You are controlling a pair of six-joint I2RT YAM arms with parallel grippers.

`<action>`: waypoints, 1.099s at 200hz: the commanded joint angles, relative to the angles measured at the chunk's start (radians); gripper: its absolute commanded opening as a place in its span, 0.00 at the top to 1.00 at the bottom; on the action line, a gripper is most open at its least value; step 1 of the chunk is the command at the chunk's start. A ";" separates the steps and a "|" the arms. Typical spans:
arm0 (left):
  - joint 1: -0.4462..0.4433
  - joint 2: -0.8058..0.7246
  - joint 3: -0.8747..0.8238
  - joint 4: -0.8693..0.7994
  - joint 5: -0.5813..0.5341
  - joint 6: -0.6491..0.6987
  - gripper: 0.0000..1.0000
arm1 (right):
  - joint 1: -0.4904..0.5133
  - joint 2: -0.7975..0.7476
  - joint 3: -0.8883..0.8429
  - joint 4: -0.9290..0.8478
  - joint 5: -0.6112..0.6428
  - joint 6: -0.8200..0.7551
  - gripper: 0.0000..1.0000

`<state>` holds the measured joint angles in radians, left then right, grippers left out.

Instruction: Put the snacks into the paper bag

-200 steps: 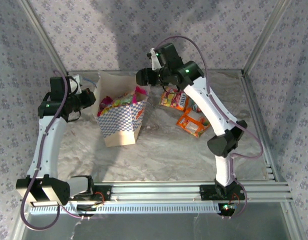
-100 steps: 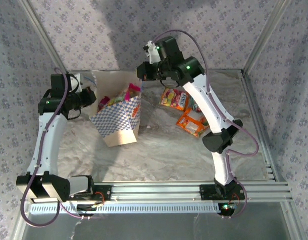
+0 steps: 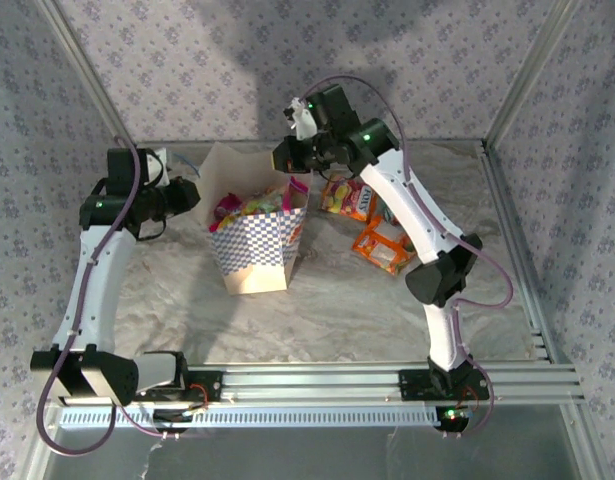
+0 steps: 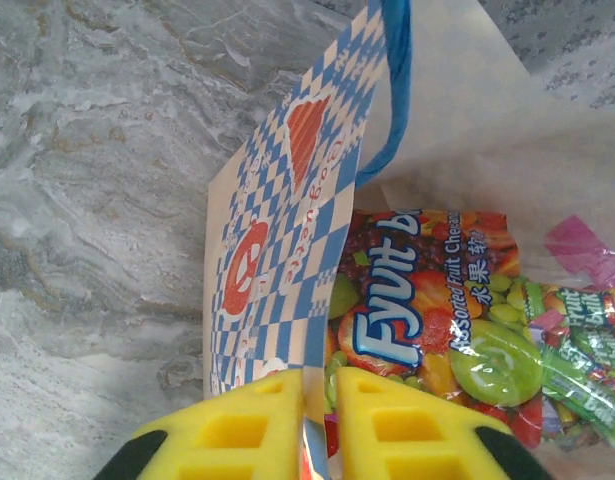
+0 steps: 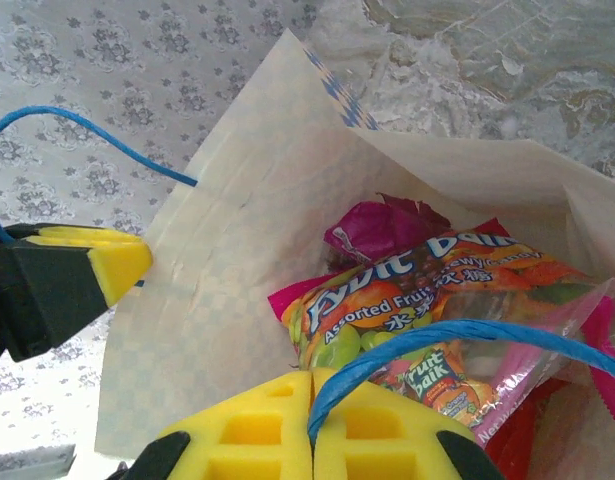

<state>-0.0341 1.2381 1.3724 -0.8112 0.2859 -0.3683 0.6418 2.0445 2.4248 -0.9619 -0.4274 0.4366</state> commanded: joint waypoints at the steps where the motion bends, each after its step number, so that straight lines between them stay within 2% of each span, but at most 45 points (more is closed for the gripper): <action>1: -0.002 -0.010 0.052 0.012 -0.009 -0.012 0.71 | 0.004 -0.057 0.012 0.045 -0.012 0.001 1.00; 18: -0.002 -0.004 0.063 0.019 -0.001 -0.018 0.67 | 0.006 -0.070 0.012 0.043 -0.006 -0.002 1.00; 60: -0.003 0.012 0.124 0.010 0.006 -0.023 0.66 | 0.004 -0.106 0.004 0.039 0.007 -0.015 1.00; 68: -0.003 0.014 0.136 0.005 0.001 -0.019 0.70 | 0.006 -0.116 -0.002 0.040 0.013 -0.020 1.00; 87: -0.003 0.025 0.156 -0.008 -0.004 -0.005 0.90 | 0.005 -0.144 -0.034 0.058 0.017 -0.024 1.00; 101: -0.003 0.037 0.176 -0.015 -0.003 0.004 1.00 | 0.000 -0.156 -0.046 0.065 0.025 -0.028 1.00; 153: -0.005 0.046 0.382 -0.053 0.029 0.035 1.00 | -0.034 -0.127 0.161 0.000 0.001 -0.038 1.00; 171: -0.004 0.035 0.356 -0.056 0.028 0.031 1.00 | -0.044 -0.166 0.042 0.010 0.007 -0.051 1.00; 200: -0.005 -0.020 0.132 -0.004 0.026 -0.001 1.00 | -0.073 -0.270 -0.326 0.178 -0.032 0.004 1.00; 220: -0.004 -0.044 0.045 0.014 0.027 -0.014 1.00 | -0.073 -0.298 -0.429 0.210 -0.037 0.020 1.00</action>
<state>-0.0357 1.2270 1.4868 -0.8795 0.2920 -0.3595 0.5777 1.7920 2.0907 -0.8932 -0.4274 0.4263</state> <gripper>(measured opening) 0.053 0.062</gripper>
